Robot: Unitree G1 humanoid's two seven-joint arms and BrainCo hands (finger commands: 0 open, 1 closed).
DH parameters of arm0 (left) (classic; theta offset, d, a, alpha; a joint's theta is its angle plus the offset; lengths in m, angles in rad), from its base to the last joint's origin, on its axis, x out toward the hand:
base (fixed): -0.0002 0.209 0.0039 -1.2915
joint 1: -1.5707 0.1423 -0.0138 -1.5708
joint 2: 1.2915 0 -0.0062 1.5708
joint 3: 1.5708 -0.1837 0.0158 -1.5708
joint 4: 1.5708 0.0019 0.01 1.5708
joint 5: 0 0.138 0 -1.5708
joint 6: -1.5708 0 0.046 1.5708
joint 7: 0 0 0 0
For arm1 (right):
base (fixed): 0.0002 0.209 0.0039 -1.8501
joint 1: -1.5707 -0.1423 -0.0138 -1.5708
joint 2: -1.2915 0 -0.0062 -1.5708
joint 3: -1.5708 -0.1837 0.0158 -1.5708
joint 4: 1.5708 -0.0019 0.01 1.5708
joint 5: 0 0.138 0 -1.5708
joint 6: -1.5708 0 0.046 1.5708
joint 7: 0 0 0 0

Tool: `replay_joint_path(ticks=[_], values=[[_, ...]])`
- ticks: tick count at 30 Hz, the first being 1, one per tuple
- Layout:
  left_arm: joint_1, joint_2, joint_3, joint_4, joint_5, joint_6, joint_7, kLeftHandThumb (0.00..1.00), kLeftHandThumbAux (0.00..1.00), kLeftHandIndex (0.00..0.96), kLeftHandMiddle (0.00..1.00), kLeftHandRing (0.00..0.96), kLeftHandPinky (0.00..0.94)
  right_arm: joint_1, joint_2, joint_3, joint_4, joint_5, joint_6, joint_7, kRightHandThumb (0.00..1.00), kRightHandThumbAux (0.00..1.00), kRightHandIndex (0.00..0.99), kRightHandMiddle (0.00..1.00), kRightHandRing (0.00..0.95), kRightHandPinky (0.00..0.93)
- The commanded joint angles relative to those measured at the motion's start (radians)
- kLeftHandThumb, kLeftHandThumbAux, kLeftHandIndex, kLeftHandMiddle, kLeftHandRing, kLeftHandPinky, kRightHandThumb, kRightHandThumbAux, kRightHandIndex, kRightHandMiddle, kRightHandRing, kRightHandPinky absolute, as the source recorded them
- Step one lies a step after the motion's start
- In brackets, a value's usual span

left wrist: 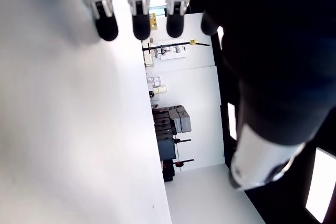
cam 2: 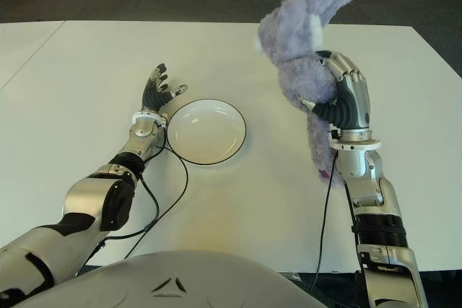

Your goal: Put the doll into the plate.

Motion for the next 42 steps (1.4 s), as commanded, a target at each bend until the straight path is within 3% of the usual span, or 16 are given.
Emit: replay_joint_path(ticks=[1,7,9,14,17,21,27,30,36,42], values=[[0.171,-0.043,0.003,0.112,-0.006,0.108,-0.038,0.0,0.825,0.07,0.075,0.078,0.109,-0.051,0.027,-0.021,-0.029,-0.008,-0.012,-0.038,0.037,0.716,0.796,0.9,0.894,0.892],[0.172,-0.042,0.0,0.111,-0.003,0.1,-0.037,0.0,0.829,0.071,0.072,0.077,0.112,-0.094,0.031,-0.027,-0.016,0.015,-0.034,-0.051,0.032,0.68,0.795,0.898,0.891,0.892],[0.17,-0.04,0.0,0.112,-0.003,0.108,-0.041,0.0,0.819,0.07,0.072,0.077,0.105,-0.094,0.048,-0.03,-0.077,0.007,-0.014,-0.049,0.112,0.694,0.789,0.887,0.88,0.87],[0.169,-0.038,0.003,0.113,-0.005,0.116,-0.047,0.0,0.807,0.065,0.069,0.074,0.103,-0.07,0.126,0.016,-0.251,-0.041,0.051,-0.021,0.175,0.706,0.782,0.879,0.873,0.865],[0.171,-0.037,0.002,0.114,-0.002,0.113,-0.041,0.0,0.792,0.059,0.065,0.069,0.096,-0.068,0.145,0.061,-0.279,-0.028,0.03,0.015,0.266,0.728,0.779,0.876,0.874,0.856],[0.173,-0.039,-0.001,0.113,0.002,0.104,-0.039,0.0,0.803,0.062,0.067,0.069,0.103,-0.09,0.149,0.122,-0.27,0.011,0.001,0.084,0.364,0.737,0.781,0.88,0.873,0.857],[0.174,-0.04,-0.004,0.112,0.003,0.103,-0.038,0.0,0.809,0.065,0.069,0.072,0.111,-0.168,0.171,0.195,-0.172,0.041,-0.077,0.127,0.411,0.744,0.773,0.873,0.866,0.855],[0.176,-0.041,-0.003,0.112,0.001,0.103,-0.037,0.0,0.819,0.068,0.072,0.075,0.116,-0.158,0.154,0.213,-0.164,0.11,-0.122,0.18,0.426,0.752,0.759,0.857,0.857,0.845],[0.177,-0.042,-0.001,0.112,-0.002,0.105,-0.037,0.0,0.824,0.067,0.069,0.075,0.112,-0.138,0.137,0.248,-0.123,0.146,-0.194,0.25,0.422,0.757,0.747,0.851,0.865,0.855],[0.176,-0.047,0.001,0.113,-0.002,0.111,-0.023,0.0,0.841,0.083,0.086,0.09,0.109,-0.147,0.129,0.294,-0.054,0.105,-0.245,0.302,0.424,0.764,0.754,0.853,0.862,0.856]])
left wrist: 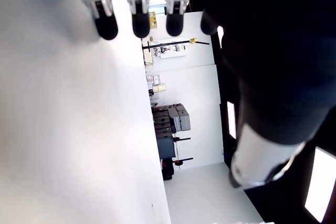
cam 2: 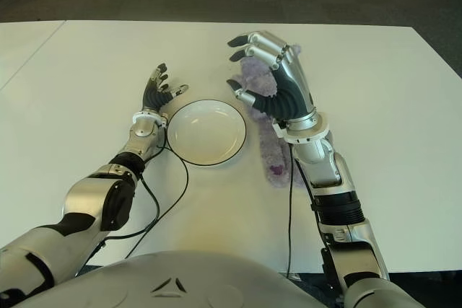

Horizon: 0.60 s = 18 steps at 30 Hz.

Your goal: Put the doll into the plate.

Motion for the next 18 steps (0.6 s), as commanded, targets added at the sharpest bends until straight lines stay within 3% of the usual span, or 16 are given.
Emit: replay_joint_path(ticks=[1,18], values=[[0.178,-0.046,0.0,0.113,0.0,0.111,-0.013,0.0,0.836,0.085,0.087,0.089,0.102,-0.003,-0.011,0.047,0.073,-0.027,-0.048,0.058,0.428,0.765,0.759,0.856,0.862,0.86],[0.18,-0.053,-0.006,0.114,0.007,0.104,0.016,0.0,0.838,0.068,0.075,0.073,0.092,0.023,-0.015,0.079,0.056,-0.024,-0.022,0.166,0.409,0.768,0.763,0.867,0.867,0.868]])
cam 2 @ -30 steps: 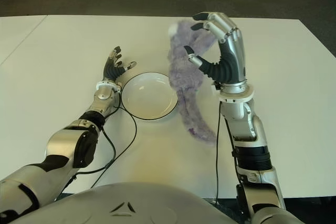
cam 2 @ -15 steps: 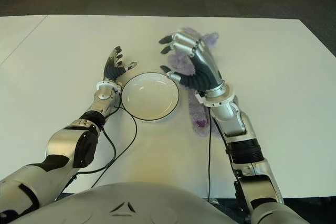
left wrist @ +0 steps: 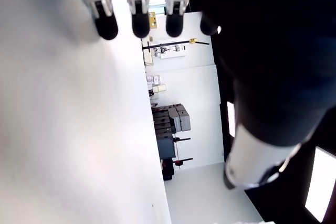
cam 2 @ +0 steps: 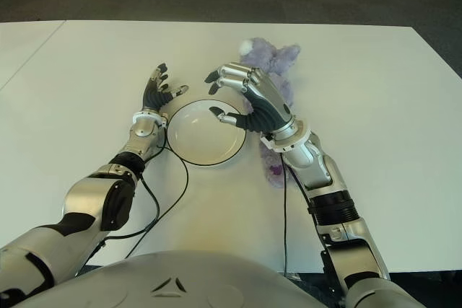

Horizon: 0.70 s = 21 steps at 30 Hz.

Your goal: Put the doll into the plate.

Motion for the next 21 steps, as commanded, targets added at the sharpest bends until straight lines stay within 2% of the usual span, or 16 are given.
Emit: replay_joint_path(ticks=[1,7,16,18,20,21], values=[[0.18,-0.053,-0.004,0.114,0.007,0.103,0.01,0.0,0.838,0.068,0.075,0.073,0.093,0.022,-0.01,0.013,-0.003,0.0,0.019,0.051,0.408,0.768,0.763,0.867,0.867,0.868],[0.176,-0.052,-0.009,0.114,0.01,0.103,0.005,0.0,0.813,0.063,0.069,0.072,0.097,0.034,-0.005,0.011,-0.011,0.006,0.037,0.081,0.394,0.766,0.763,0.865,0.863,0.861],[0.176,-0.05,-0.003,0.114,0.003,0.109,-0.01,0.0,0.838,0.061,0.069,0.072,0.1,0.042,0.008,0.007,-0.019,0.012,0.056,0.103,0.423,0.761,0.744,0.871,0.859,0.862],[0.178,-0.051,0.001,0.116,0.0,0.111,-0.008,0.004,0.857,0.063,0.075,0.075,0.1,0.002,0.009,-0.006,0.004,-0.006,0.073,0.095,0.42,0.76,0.725,0.856,0.847,0.837],[0.18,-0.052,0.003,0.117,0.0,0.112,-0.006,0.017,0.864,0.065,0.079,0.076,0.095,-0.036,0.007,-0.017,0.024,-0.016,0.09,0.093,0.435,0.754,0.642,0.83,0.836,0.824],[0.181,-0.052,0.004,0.117,0.0,0.111,-0.005,0.02,0.864,0.065,0.079,0.077,0.094,-0.043,0.006,-0.019,0.027,-0.017,0.093,0.093,0.437,0.753,0.633,0.827,0.835,0.823]])
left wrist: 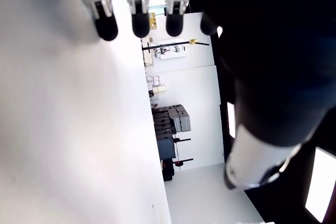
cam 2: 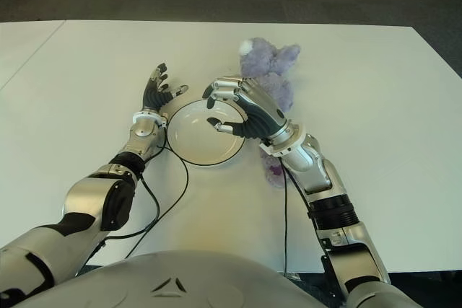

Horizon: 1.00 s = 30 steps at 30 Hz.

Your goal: Put the doll into the plate.

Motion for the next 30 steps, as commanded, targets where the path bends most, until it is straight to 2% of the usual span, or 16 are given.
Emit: replay_joint_path(ticks=[1,2,3,4,6,7,8,10,11,13,14,19,30], values=[[0.181,-0.052,0.003,0.117,0.0,0.112,-0.007,0.021,0.864,0.065,0.079,0.077,0.094,-0.059,0.0,-0.018,0.034,-0.023,0.047,0.007,0.438,0.753,0.632,0.826,0.834,0.822],[0.18,-0.053,0.004,0.117,0.0,0.11,-0.007,0.021,0.864,0.065,0.079,0.077,0.094,-0.068,-0.003,-0.031,0.038,-0.043,0.064,-0.008,0.439,0.753,0.63,0.826,0.834,0.822],[0.18,-0.053,0.005,0.116,-0.001,0.108,-0.006,0.022,0.859,0.067,0.082,0.078,0.095,-0.074,-0.004,-0.04,0.042,-0.059,0.078,-0.02,0.353,0.673,0.556,0.727,0.752,0.751],[0.179,-0.054,0.005,0.116,-0.001,0.106,-0.006,0.024,0.857,0.068,0.082,0.079,0.096,-0.079,-0.011,-0.06,0.051,-0.085,0.093,-0.045,0.329,0.654,0.537,0.702,0.731,0.733],[0.176,-0.054,0.004,0.113,-0.003,0.101,-0.009,0.022,0.853,0.072,0.083,0.08,0.103,-0.086,-0.025,-0.092,0.069,-0.127,0.112,-0.091,0.249,0.533,0.355,0.404,0.437,0.461],[0.175,-0.054,0.003,0.112,-0.002,0.102,-0.012,0.012,0.852,0.073,0.083,0.08,0.106,-0.091,-0.036,-0.113,0.079,-0.155,0.122,-0.122,0.217,0.484,0.311,0.33,0.355,0.364],[0.174,-0.054,0.002,0.112,-0.002,0.103,-0.014,0.003,0.846,0.072,0.082,0.08,0.108,-0.095,-0.042,-0.125,0.085,-0.173,0.128,-0.142,0.181,0.435,0.249,0.229,0.233,0.237],[0.174,-0.054,0.001,0.113,-0.002,0.109,-0.016,0.0,0.845,0.072,0.082,0.08,0.108,-0.101,-0.054,-0.143,0.095,-0.204,0.14,-0.174,0.169,0.421,0.231,0.199,0.197,0.199],[0.174,-0.054,0.001,0.113,-0.001,0.112,-0.017,0.0,0.837,0.071,0.083,0.082,0.109,-0.103,-0.059,-0.149,0.1,-0.217,0.146,-0.188,0.15,0.409,0.189,0.139,0.119,0.11],[0.174,-0.054,0.001,0.114,-0.001,0.118,-0.018,0.0,0.833,0.069,0.084,0.083,0.109,-0.113,-0.072,-0.162,0.109,-0.256,0.176,-0.222,0.136,0.403,0.158,0.102,0.074,0.052],[0.173,-0.054,0.001,0.114,-0.001,0.119,-0.018,0.0,0.831,0.07,0.088,0.086,0.108,-0.116,-0.075,-0.165,0.111,-0.271,0.19,-0.235,0.114,0.396,0.093,0.042,0.018,0.013],[0.174,-0.056,0.001,0.112,-0.003,0.104,-0.021,0.0,0.829,0.077,0.086,0.085,0.112,-0.121,-0.084,-0.161,0.135,-0.328,0.246,-0.287,0.115,0.391,0.01,0.0,0.0,0.0],[0.17,-0.054,0.01,0.113,-0.013,0.117,-0.037,0.0,0.83,0.07,0.075,0.078,0.113,-0.119,-0.103,-0.128,0.228,-0.376,0.268,-0.394,0.135,0.408,0.0,0.0,0.0,0.0]])
